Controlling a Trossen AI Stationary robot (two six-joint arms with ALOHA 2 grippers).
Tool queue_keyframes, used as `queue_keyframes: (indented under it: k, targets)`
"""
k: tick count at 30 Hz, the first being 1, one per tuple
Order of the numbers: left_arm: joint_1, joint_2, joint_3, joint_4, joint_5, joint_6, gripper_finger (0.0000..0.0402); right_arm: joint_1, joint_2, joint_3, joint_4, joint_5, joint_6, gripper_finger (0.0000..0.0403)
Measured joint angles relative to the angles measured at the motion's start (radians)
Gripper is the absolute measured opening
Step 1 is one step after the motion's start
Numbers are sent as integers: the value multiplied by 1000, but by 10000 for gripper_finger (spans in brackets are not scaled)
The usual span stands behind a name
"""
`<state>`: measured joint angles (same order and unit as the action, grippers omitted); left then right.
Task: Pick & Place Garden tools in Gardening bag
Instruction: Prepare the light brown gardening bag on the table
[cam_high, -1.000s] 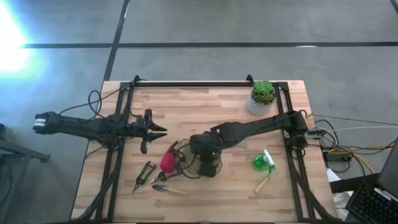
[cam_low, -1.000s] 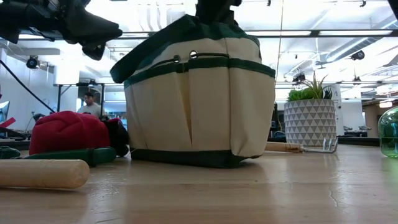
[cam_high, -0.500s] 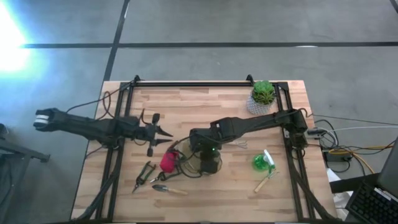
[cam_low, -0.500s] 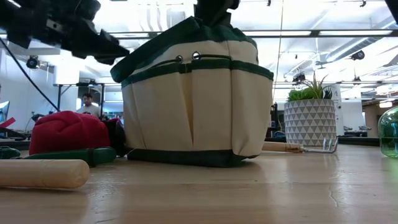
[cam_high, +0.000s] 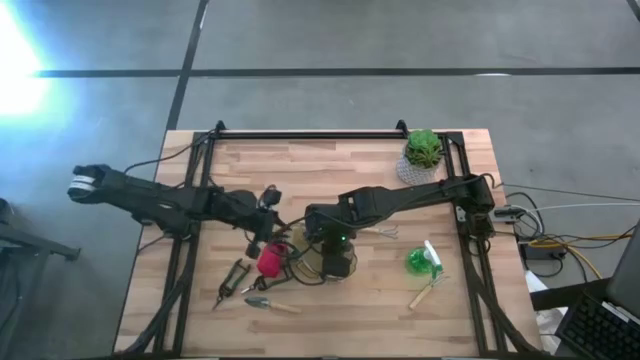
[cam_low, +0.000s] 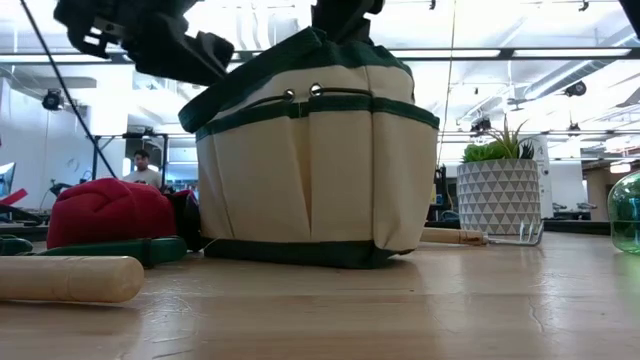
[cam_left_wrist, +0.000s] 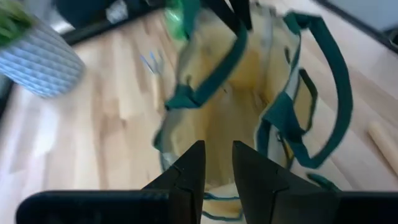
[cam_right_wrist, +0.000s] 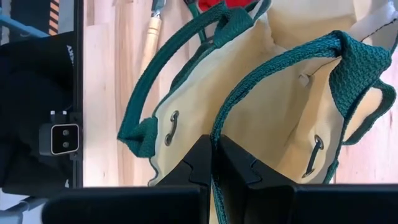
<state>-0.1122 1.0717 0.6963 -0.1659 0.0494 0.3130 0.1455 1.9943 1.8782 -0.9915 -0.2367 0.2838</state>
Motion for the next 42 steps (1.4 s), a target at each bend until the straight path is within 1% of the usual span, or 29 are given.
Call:
queue_keyframes:
  k: [2,4,10,11,19,24,29,39,42]
  targets:
    - [-16,30,37,-55,0,0,79,0,-4,0,0,0,0,8]
    - [-33,54,68,-70,0,3,70,0,-6,0,1,0,-1,8]
    - [-67,110,119,-59,3,54,10,0,-11,0,7,3,-1,8]
    - [-68,121,123,-47,3,55,6,0,-12,0,8,3,-1,8]
    - [-69,206,123,60,3,48,3,0,-12,0,10,3,-2,8]
    - [-71,237,127,104,3,22,2,0,-12,0,9,3,-3,8]
    - [-79,267,124,189,17,5,1,0,-12,-1,11,3,-7,8]
    - [-83,330,141,230,16,-26,1,0,-12,-1,12,2,-7,8]
    - [-84,345,142,266,15,-26,1,0,-12,-1,12,1,-7,8]
